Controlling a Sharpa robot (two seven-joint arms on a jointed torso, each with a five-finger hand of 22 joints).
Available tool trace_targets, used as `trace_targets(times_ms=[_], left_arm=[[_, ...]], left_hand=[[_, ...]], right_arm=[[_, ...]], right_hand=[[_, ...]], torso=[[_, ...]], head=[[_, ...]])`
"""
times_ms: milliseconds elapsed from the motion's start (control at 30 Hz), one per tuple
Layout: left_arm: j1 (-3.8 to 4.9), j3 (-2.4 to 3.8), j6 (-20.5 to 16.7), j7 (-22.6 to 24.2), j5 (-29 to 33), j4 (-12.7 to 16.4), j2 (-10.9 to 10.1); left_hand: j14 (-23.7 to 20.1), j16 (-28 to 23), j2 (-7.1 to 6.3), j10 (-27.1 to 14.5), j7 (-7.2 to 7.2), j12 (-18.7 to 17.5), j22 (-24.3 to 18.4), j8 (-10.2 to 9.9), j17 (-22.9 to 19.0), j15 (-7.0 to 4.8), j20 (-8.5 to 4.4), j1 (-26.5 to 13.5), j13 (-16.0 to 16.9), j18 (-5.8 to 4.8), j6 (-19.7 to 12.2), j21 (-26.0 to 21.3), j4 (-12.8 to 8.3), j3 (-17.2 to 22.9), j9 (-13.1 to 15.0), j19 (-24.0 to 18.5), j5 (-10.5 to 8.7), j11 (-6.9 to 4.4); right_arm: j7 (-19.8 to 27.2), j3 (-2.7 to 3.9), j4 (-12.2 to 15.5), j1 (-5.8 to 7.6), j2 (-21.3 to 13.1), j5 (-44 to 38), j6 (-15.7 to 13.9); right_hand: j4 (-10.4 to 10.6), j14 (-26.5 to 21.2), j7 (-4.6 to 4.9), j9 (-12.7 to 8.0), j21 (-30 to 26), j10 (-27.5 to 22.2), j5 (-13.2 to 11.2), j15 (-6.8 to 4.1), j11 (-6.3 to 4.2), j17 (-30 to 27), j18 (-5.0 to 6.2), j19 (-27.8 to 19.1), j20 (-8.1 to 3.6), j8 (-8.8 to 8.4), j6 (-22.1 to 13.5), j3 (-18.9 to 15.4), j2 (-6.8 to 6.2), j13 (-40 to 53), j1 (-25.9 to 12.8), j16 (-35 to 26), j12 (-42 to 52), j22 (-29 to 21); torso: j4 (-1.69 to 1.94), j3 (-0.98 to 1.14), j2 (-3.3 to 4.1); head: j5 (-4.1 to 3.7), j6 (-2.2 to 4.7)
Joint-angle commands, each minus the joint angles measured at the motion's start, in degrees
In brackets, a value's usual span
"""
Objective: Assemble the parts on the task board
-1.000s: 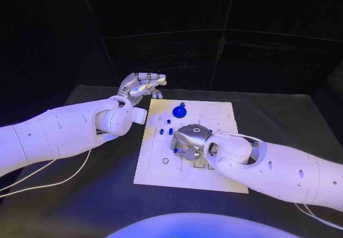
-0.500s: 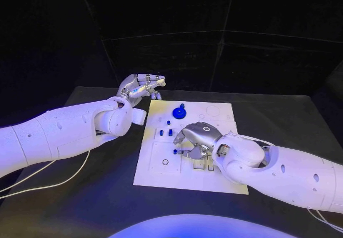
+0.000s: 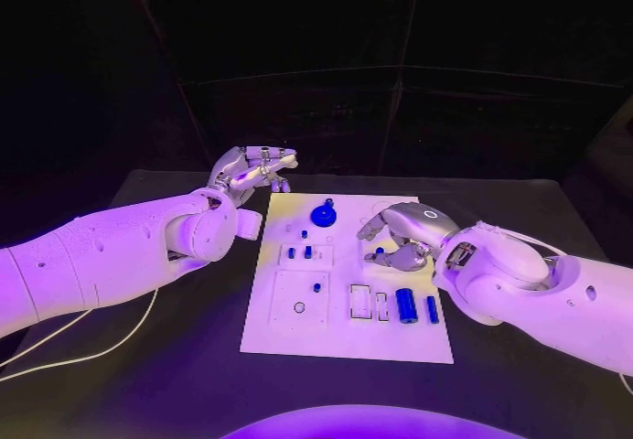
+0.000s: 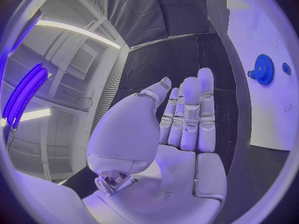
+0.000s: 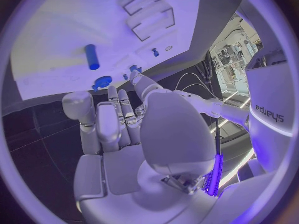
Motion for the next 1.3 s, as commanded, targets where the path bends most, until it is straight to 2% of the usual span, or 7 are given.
trace_targets(times_ms=[33,233,400,533,833,1167,1300], left_arm=[[0.11,0.05,1.0,0.0,0.1,0.3,0.0],[0.10,0.05,1.3,0.0,0.1,0.2,0.2],[0.10,0.05,1.4,0.0,0.1,0.2,0.2],[0.10,0.05,1.4,0.0,0.1,0.1,0.2],[0.10,0.05,1.4,0.0,0.1,0.1,0.2],[0.10,0.05,1.4,0.0,0.1,0.1,0.2],[0.10,0.05,1.4,0.0,0.1,0.1,0.2]], left_hand=[[-0.5,-0.3,0.10,-0.3,0.01,0.2,-0.1,0.2,-0.1,-0.06,0.20,-0.1,0.1,0.82,-0.2,-0.3,0.0,-0.2,-0.1,0.2,0.25,0.01],[-0.5,-0.4,0.12,-0.3,0.01,0.3,-0.1,0.2,-0.1,-0.07,0.20,0.0,0.1,0.82,-0.2,-0.3,0.0,-0.2,-0.1,0.2,0.25,0.01],[-0.5,-0.4,0.12,-0.3,0.01,0.3,-0.1,0.2,-0.1,-0.07,0.20,0.0,0.1,0.82,-0.2,-0.3,0.0,-0.2,-0.1,0.2,0.25,0.01],[-0.5,-0.4,0.15,-0.4,0.01,0.3,-0.2,0.2,-0.1,-0.06,0.20,0.1,0.1,0.82,-0.2,-0.4,-0.1,-0.2,-0.1,0.2,0.25,0.00],[-0.5,-0.4,0.19,-0.4,0.01,0.3,-0.2,0.2,-0.1,-0.07,0.20,0.1,0.1,0.82,-0.3,-0.4,-0.1,-0.2,-0.1,0.2,0.25,0.00],[-0.5,-0.4,0.19,-0.4,0.01,0.3,-0.2,0.2,-0.1,-0.07,0.20,0.1,0.1,0.82,-0.3,-0.4,-0.1,-0.2,-0.1,0.2,0.25,0.00],[-0.5,-0.4,0.19,-0.4,0.01,0.3,-0.2,0.2,-0.1,-0.07,0.20,0.1,0.1,0.82,-0.3,-0.4,-0.1,-0.2,-0.1,0.2,0.25,0.00]], right_arm=[[-2.0,0.03,-0.1,0.41,-1.0,0.9,3.9],[-2.9,0.13,-1.2,0.81,-1.7,0.3,7.7],[-3.4,0.13,-2.0,0.88,-1.0,0.0,10.9],[-3.5,0.12,-2.8,0.88,-0.2,-0.2,12.2],[-3.9,0.09,-4.7,0.87,1.5,-0.9,13.4],[-3.2,0.07,-5.8,0.85,2.9,-1.2,12.8],[-3.4,0.07,-6.1,0.84,3.2,-1.4,12.0]], right_hand=[[0.1,0.1,-0.05,0.0,-0.8,-1.1,-0.2,-0.37,0.04,-0.7,0.81,-0.7,-0.20,-0.15,-0.9,-1.4,-0.41,-0.2,0.4,-0.4,0.3,-1.1],[0.5,-0.1,0.01,0.1,-1.9,-3.7,-0.9,-0.19,0.41,-2.0,0.99,-1.0,-0.04,0.02,-1.6,-4.6,0.48,-0.4,1.7,-1.1,0.7,-2.5],[0.8,-0.1,-0.04,0.2,-2.2,-4.6,-1.3,-0.11,0.49,-2.3,1.01,-0.9,0.03,0.09,-1.6,-5.9,1.03,-0.4,2.4,-1.3,1.1,-2.8],[0.7,0.0,-0.04,0.2,-2.3,-4.3,-1.3,-0.18,0.41,-2.4,0.99,-0.7,0.01,0.20,-1.2,-6.3,1.77,-0.3,3.2,-1.3,1.7,-2.8],[0.6,0.6,-0.27,0.4,-1.3,0.3,-2.5,-0.75,-0.34,-3.0,0.71,0.9,-0.38,0.75,1.1,-4.3,4.97,-0.4,5.7,-1.6,3.8,-1.3],[1.2,1.1,-0.63,0.5,0.1,5.2,-2.5,-1.47,-1.11,-2.6,0.29,2.4,-0.91,1.39,4.1,-1.5,5.73,-0.4,6.1,-1.3,3.5,0.8],[1.2,1.3,-1.02,0.7,1.1,7.7,-3.1,-1.96,-1.70,-2.3,0.04,3.2,-1.39,1.89,6.0,0.1,6.40,-0.2,6.6,-0.9,3.2,2.2]], torso=[[0.06,0.01,-0.01],[0.19,0.08,0.10],[0.18,0.05,0.14],[0.13,0.06,0.13],[0.14,0.05,0.09],[0.10,0.14,0.07],[0.11,0.08,0.09]], head=[[-0.37,0.34],[-0.48,0.58],[-0.33,0.55],[-0.25,0.48],[-0.30,0.36],[-0.09,0.21],[-0.17,0.19]])
